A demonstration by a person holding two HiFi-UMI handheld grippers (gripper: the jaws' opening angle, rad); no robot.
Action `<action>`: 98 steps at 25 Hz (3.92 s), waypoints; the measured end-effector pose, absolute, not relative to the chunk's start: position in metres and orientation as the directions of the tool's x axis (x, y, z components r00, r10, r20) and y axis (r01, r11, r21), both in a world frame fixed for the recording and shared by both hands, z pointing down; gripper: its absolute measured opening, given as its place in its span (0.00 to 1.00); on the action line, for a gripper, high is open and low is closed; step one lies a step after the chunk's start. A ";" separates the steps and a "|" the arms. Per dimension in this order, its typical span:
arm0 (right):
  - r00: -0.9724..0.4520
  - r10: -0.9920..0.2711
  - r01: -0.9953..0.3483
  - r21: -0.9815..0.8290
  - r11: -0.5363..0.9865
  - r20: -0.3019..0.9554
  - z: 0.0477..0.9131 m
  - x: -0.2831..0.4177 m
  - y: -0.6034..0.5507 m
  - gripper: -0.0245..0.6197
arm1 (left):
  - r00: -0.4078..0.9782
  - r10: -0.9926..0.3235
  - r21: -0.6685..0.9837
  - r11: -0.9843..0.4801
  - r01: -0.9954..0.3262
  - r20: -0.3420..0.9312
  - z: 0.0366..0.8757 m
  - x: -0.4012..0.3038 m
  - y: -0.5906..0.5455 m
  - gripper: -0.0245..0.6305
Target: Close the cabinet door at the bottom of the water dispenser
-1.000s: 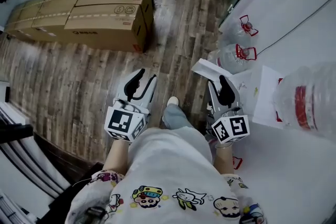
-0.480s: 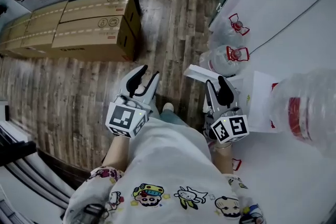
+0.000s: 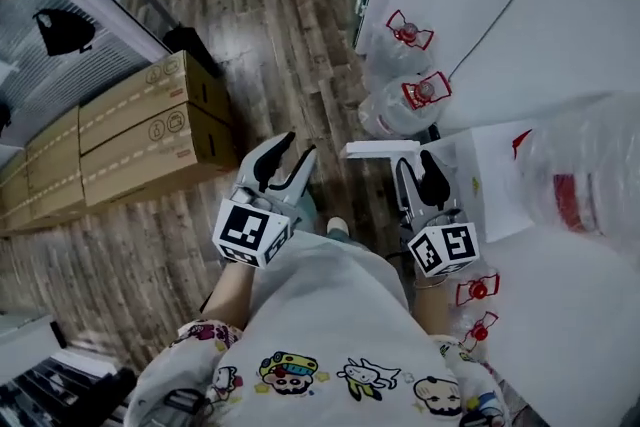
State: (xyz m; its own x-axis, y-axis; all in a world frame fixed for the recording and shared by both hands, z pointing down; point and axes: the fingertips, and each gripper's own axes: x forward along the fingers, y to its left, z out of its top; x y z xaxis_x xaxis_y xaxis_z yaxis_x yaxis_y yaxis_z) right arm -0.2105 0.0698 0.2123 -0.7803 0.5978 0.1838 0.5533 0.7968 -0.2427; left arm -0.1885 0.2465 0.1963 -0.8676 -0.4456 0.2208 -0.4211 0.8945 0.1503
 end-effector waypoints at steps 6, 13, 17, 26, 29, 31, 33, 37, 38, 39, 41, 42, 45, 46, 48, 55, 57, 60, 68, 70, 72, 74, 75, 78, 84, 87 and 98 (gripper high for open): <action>-0.886 0.409 0.355 -0.248 0.901 0.218 0.218 -0.237 0.073 0.32 | -0.727 -0.642 0.162 0.766 -0.622 0.244 0.202 -0.256 0.246 0.26; -0.944 0.181 0.113 -0.243 0.963 0.277 0.233 -0.240 0.072 0.32 | -0.534 -0.798 0.213 0.594 -0.776 0.280 0.224 -0.290 0.237 0.26; -0.951 0.094 0.021 -0.241 0.970 0.296 0.246 -0.243 0.070 0.32 | -0.440 -0.848 0.233 0.510 -0.828 0.294 0.241 -0.304 0.226 0.26; -0.941 -0.054 -0.154 -0.282 0.947 0.334 0.267 -0.227 0.051 0.32 | -0.305 -0.893 0.253 0.395 -0.883 0.330 0.265 -0.315 0.190 0.26; -0.936 -0.076 -0.183 -0.291 0.939 0.343 0.271 -0.219 0.042 0.32 | -0.294 -0.895 0.263 0.389 -0.883 0.335 0.269 -0.316 0.179 0.26; -0.933 -0.093 -0.202 -0.294 0.934 0.348 0.272 -0.214 0.036 0.31 | -0.275 -0.899 0.269 0.374 -0.888 0.340 0.272 -0.314 0.173 0.26; -0.930 -0.103 -0.217 -0.299 0.929 0.354 0.276 -0.209 0.033 0.32 | -0.256 -0.903 0.264 0.355 -0.897 0.346 0.276 -0.310 0.167 0.26; -0.918 -0.117 -0.244 -0.306 0.920 0.380 0.293 -0.199 0.029 0.31 | -0.223 -0.905 0.269 0.330 -0.905 0.361 0.292 -0.303 0.160 0.26; -0.915 -0.122 -0.252 -0.309 0.917 0.385 0.298 -0.198 0.029 0.31 | -0.214 -0.905 0.271 0.325 -0.906 0.368 0.297 -0.302 0.158 0.26; -0.912 -0.125 -0.259 -0.313 0.914 0.391 0.303 -0.197 0.029 0.31 | -0.205 -0.904 0.272 0.319 -0.908 0.376 0.303 -0.301 0.157 0.26; -0.906 -0.130 -0.271 -0.316 0.909 0.403 0.315 -0.197 0.029 0.31 | -0.188 -0.900 0.277 0.311 -0.909 0.393 0.317 -0.299 0.154 0.26; -0.903 -0.133 -0.277 -0.317 0.907 0.408 0.321 -0.197 0.030 0.31 | -0.180 -0.898 0.282 0.308 -0.909 0.402 0.325 -0.298 0.153 0.26; -0.897 -0.145 -0.297 -0.325 0.898 0.418 0.340 -0.195 0.031 0.31 | -0.157 -0.889 0.292 0.302 -0.907 0.431 0.350 -0.295 0.150 0.26; -0.895 -0.149 -0.303 -0.329 0.894 0.420 0.347 -0.194 0.031 0.31 | -0.151 -0.886 0.293 0.300 -0.908 0.439 0.359 -0.294 0.149 0.26; -0.892 -0.153 -0.314 -0.339 0.887 0.425 0.361 -0.192 0.032 0.30 | -0.142 -0.879 0.294 0.299 -0.908 0.456 0.376 -0.292 0.148 0.26; -0.880 -0.173 -0.354 -0.365 0.861 0.443 0.416 -0.187 0.022 0.30 | -0.141 -0.861 0.308 0.321 -0.896 0.488 0.440 -0.296 0.140 0.27; -0.876 -0.179 -0.364 -0.367 0.856 0.449 0.431 -0.185 0.018 0.30 | -0.142 -0.859 0.316 0.328 -0.890 0.492 0.456 -0.296 0.135 0.28; -0.870 -0.187 -0.377 -0.371 0.849 0.457 0.452 -0.181 0.014 0.30 | -0.137 -0.854 0.325 0.333 -0.885 0.502 0.481 -0.294 0.130 0.29; -0.859 -0.182 -0.393 -0.389 0.833 0.480 0.501 -0.172 0.008 0.30 | -0.086 -0.819 0.326 0.318 -0.890 0.567 0.559 -0.277 0.118 0.33; -0.857 -0.175 -0.390 -0.388 0.835 0.485 0.513 -0.170 0.007 0.30 | -0.077 -0.809 0.324 0.318 -0.891 0.583 0.579 -0.275 0.116 0.33; -0.853 -0.173 -0.393 -0.387 0.834 0.493 0.526 -0.169 0.006 0.30 | -0.070 -0.795 0.315 0.318 -0.894 0.603 0.600 -0.274 0.115 0.34; -0.848 -0.177 -0.402 -0.388 0.830 0.500 0.539 -0.167 0.005 0.30 | -0.061 -0.780 0.307 0.316 -0.898 0.623 0.621 -0.275 0.114 0.36; -0.845 -0.180 -0.407 -0.388 0.827 0.503 0.545 -0.166 0.005 0.30 | -0.057 -0.772 0.304 0.316 -0.899 0.634 0.632 -0.275 0.113 0.36; -0.839 -0.188 -0.424 -0.397 0.814 0.511 0.561 -0.163 0.006 0.30 | -0.051 -0.746 0.287 0.318 -0.904 0.665 0.661 -0.277 0.114 0.37; -0.826 -0.174 -0.439 -0.418 0.795 0.537 0.597 -0.158 0.014 0.30 | -0.038 -0.690 0.235 0.297 -0.925 0.723 0.707 -0.274 0.115 0.38; -0.814 -0.180 -0.454 -0.413 0.789 0.552 0.618 -0.155 0.017 0.30 | -0.032 -0.666 0.226 0.298 -0.927 0.746 0.727 -0.272 0.117 0.39; -0.767 -0.179 -0.509 -0.414 0.755 0.616 0.680 -0.148 0.020 0.26 | -0.043 -0.584 0.190 0.332 -0.924 0.811 0.784 -0.286 0.118 0.41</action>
